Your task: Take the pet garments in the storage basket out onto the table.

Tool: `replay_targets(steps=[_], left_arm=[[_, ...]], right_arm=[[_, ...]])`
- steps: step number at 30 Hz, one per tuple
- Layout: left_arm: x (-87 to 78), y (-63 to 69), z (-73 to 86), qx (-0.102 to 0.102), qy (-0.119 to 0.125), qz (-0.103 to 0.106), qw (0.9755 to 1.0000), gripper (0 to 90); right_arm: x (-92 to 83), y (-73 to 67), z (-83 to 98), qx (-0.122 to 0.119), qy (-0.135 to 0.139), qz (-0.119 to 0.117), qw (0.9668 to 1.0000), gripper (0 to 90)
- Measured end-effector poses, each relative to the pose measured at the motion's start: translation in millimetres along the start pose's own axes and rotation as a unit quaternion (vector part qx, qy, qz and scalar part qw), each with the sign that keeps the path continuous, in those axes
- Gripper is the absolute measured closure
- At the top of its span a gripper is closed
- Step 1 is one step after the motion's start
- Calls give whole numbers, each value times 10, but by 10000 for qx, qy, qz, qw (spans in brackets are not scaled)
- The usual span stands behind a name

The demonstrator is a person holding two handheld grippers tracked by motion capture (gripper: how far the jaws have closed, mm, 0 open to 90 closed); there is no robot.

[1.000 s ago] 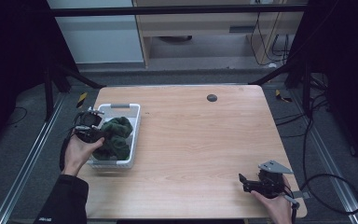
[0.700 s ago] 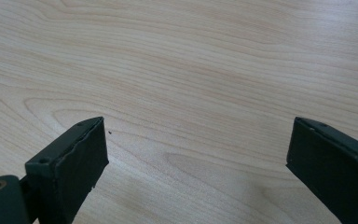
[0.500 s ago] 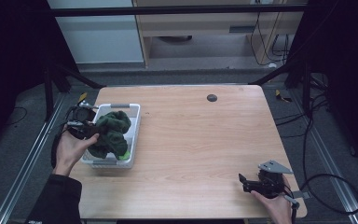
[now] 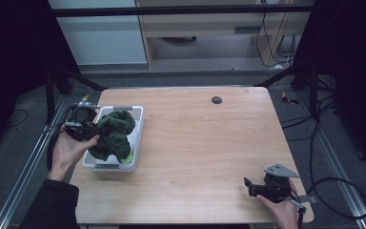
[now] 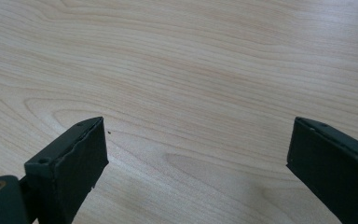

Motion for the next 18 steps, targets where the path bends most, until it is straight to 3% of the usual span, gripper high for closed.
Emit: replay_targets(steps=[18], left_arm=[[-198, 289, -107, 487, 152, 280, 9983, 743]], right_arm=[[-7, 1, -2, -20, 36, 25, 10000, 45]])
Point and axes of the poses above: each handheld gripper's, and its own axes: x roughly forward along the jaws, z roughly out of its underside, y roughly to its right, the point moved 1 cm from there along x, roughly forward along the jaws, and after that the axes turned 15 degrees about -z, right-handed, at the moved point
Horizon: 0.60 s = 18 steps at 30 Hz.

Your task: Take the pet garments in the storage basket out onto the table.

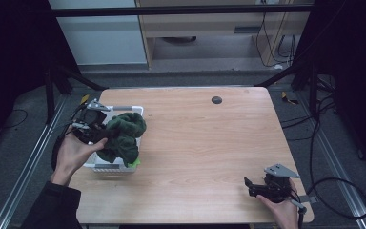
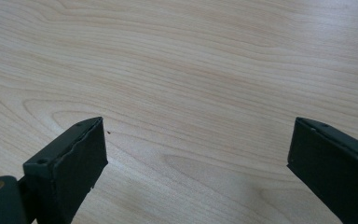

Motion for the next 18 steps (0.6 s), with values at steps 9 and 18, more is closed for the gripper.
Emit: replay_targets(steps=[9, 18], left_arm=[[-71, 167, -66, 226, 86, 152, 9996, 742], [-126, 370, -137, 516, 132, 334, 9980, 742]], right_arm=[[-6, -2, -3, 19, 17, 13, 10000, 45], [-17, -2, -8, -10, 67, 37, 10000, 45]])
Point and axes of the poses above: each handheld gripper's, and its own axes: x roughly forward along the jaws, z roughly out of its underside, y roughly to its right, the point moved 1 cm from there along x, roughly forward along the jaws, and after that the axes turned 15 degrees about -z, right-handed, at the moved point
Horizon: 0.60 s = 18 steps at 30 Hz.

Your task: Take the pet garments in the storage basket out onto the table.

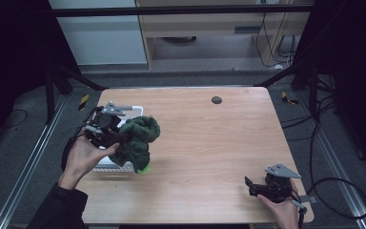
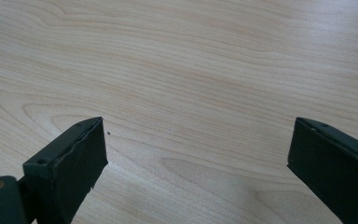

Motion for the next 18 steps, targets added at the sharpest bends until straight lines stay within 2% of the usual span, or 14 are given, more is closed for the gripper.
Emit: replay_targets(steps=[6, 18], left_arm=[[-22, 152, -65, 214, 70, 163, 9996, 742], [23, 395, -165, 466, 110, 398, 9981, 741]], right_arm=[[-5, -1, -3, -10, 17, 2, 10000, 44], [-6, 1, -5, -10, 30, 4, 10000, 44]])
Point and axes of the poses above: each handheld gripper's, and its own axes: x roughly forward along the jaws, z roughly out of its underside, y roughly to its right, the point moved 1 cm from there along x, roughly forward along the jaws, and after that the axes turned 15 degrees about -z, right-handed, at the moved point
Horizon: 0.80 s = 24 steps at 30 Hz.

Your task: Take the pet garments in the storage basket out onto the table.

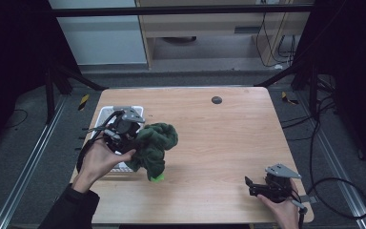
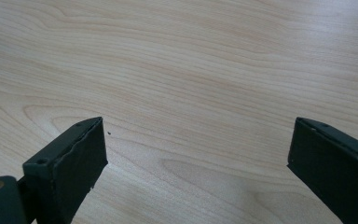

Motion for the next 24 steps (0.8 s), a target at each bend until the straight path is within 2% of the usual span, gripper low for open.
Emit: replay_targets(steps=[24], left_arm=[[358, 426, -223, 441, -119, 358, 9983, 741]], right_arm=[[-23, 2, -12, 45, 53, 0, 10000, 42]])
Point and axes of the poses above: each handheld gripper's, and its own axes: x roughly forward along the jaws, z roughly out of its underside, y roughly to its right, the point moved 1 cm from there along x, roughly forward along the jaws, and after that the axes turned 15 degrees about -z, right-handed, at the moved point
